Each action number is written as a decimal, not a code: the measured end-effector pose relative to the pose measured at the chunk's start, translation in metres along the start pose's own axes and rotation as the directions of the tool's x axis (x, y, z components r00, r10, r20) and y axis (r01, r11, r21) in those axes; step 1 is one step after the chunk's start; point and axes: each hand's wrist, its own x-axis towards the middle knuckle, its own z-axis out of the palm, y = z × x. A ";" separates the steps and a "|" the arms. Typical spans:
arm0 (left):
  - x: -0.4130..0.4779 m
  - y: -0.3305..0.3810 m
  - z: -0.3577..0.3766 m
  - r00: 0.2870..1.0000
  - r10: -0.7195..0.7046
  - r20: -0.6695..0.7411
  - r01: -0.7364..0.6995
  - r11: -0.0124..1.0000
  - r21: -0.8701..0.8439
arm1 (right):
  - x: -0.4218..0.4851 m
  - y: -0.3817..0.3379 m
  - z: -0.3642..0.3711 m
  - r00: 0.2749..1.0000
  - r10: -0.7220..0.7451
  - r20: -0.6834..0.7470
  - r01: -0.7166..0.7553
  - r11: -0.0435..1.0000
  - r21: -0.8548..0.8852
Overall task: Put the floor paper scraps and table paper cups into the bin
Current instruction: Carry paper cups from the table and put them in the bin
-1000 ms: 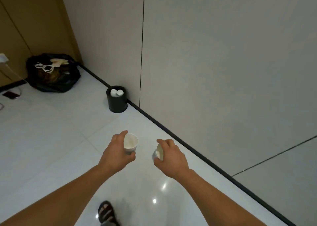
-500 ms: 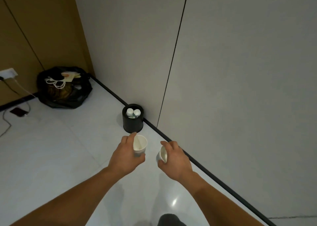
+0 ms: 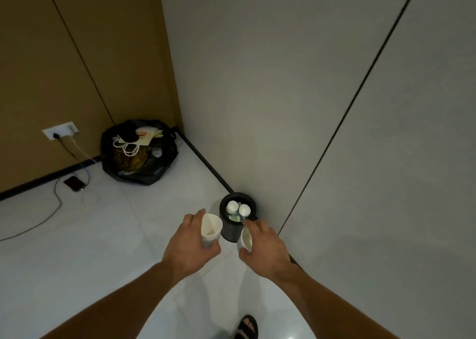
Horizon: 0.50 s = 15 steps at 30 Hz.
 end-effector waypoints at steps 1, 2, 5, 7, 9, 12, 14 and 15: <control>0.018 -0.001 -0.003 1.000 -0.006 -0.006 0.006 1.000 0.007 | 0.019 -0.002 -0.002 1.000 -0.014 0.016 0.014 1.000 -0.004; 0.036 -0.002 -0.005 1.000 -0.012 -0.006 0.012 1.000 0.005 | 0.038 -0.002 -0.004 0.999 -0.020 0.029 0.020 1.000 -0.009; 0.079 -0.006 -0.004 0.999 -0.010 0.034 0.009 1.000 0.006 | 0.079 -0.001 -0.007 0.998 -0.001 0.062 0.004 0.999 -0.038; 0.111 -0.009 -0.001 0.998 0.012 0.069 -0.011 1.000 -0.003 | 0.105 0.001 -0.005 0.997 0.018 0.075 -0.016 0.999 -0.033; 0.150 -0.013 0.002 0.995 0.017 0.096 -0.013 0.999 -0.044 | 0.136 0.004 -0.004 0.996 0.049 0.071 -0.047 0.998 -0.032; 0.211 -0.024 0.007 0.984 0.085 0.156 -0.072 0.993 -0.089 | 0.185 0.004 0.003 0.991 0.122 0.045 -0.121 0.992 -0.032; 0.252 -0.035 0.011 0.968 0.144 0.207 -0.126 0.987 -0.099 | 0.215 0.000 0.011 0.981 0.193 0.029 -0.193 0.981 0.002; 0.273 -0.040 0.012 0.958 0.173 0.231 -0.154 0.983 -0.098 | 0.229 -0.003 0.016 0.972 0.235 0.021 -0.236 0.971 0.032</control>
